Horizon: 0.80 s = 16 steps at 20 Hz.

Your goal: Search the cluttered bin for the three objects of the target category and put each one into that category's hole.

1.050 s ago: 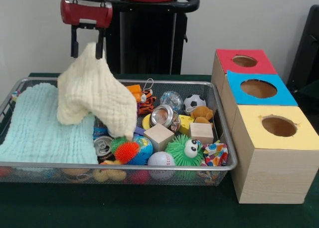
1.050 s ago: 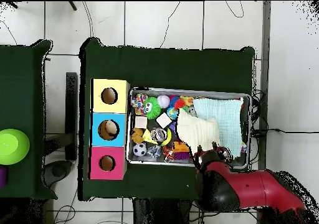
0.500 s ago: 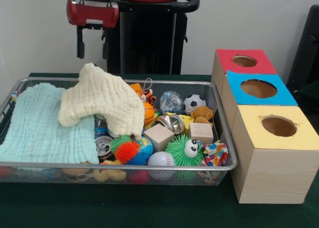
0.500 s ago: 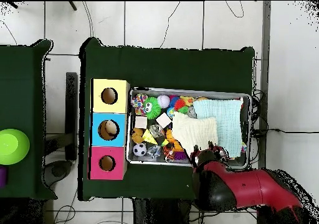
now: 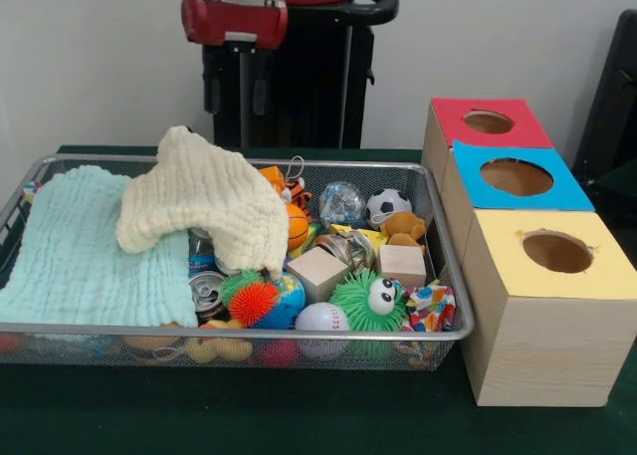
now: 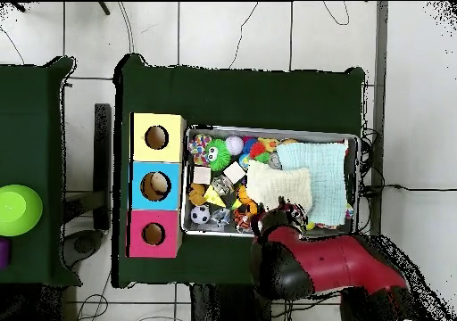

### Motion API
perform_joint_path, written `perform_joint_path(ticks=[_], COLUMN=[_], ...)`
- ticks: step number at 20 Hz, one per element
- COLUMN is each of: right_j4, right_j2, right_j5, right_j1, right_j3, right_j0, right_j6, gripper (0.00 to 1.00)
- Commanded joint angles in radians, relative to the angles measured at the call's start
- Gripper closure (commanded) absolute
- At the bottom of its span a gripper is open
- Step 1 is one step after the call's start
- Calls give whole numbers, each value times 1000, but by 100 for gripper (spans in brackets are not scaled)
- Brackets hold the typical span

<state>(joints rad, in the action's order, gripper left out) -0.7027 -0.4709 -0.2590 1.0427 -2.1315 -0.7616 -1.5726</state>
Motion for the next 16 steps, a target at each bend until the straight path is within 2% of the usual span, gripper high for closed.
perform_joint_path(ticks=[1,8,16], right_j4=[46,76,117], right_j2=[94,239,458], right_j5=[75,161,374], right_j1=[-4,-53,-214], right_j3=[-35,-20,2], right_j0=[175,309,445], right_j6=[-246,-288,-273], gripper=[0,0,0])
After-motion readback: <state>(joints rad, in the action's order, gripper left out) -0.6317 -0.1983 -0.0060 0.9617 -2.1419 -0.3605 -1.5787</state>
